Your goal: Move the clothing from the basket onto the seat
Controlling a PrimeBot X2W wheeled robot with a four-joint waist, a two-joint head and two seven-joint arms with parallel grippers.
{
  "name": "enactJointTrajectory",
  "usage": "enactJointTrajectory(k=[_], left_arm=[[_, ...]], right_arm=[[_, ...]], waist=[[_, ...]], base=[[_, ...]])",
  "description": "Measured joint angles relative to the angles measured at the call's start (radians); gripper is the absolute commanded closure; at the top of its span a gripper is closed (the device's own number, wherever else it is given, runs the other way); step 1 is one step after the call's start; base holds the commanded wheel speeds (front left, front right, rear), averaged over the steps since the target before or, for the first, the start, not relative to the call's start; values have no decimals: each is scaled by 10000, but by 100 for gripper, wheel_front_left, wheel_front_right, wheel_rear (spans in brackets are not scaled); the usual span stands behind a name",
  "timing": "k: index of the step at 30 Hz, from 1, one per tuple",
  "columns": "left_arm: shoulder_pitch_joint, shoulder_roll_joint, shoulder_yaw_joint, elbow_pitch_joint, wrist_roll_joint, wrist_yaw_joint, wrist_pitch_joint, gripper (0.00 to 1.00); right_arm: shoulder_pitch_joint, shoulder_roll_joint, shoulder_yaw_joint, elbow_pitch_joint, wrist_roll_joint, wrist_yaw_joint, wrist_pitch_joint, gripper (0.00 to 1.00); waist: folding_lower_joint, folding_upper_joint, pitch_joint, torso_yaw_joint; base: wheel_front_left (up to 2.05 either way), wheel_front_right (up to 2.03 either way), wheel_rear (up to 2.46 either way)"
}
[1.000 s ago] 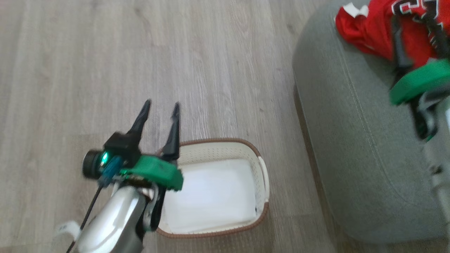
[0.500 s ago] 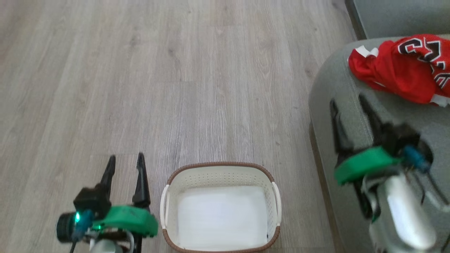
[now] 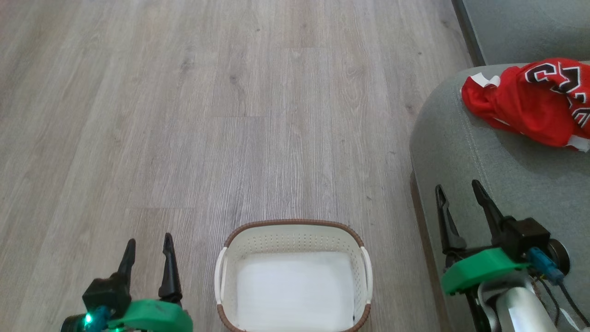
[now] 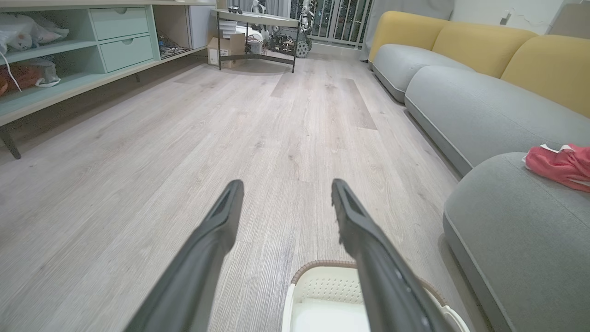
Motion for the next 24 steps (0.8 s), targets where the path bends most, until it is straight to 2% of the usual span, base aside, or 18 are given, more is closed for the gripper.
enactJointTrajectory(k=[14, 24], left_arm=[[77, -408, 593, 157, 380, -518, 0, 0], [104, -571, 767, 403, 617, -729, 0, 0]], right_arm=[[325, 8, -29, 35, 247, 0, -102, 0], [325, 8, -67, 194, 247, 0, -102, 0]], waist=[[0, 0, -120, 56], [0, 0, -247, 107]], base=[[0, 0, 0], [0, 0, 0]])
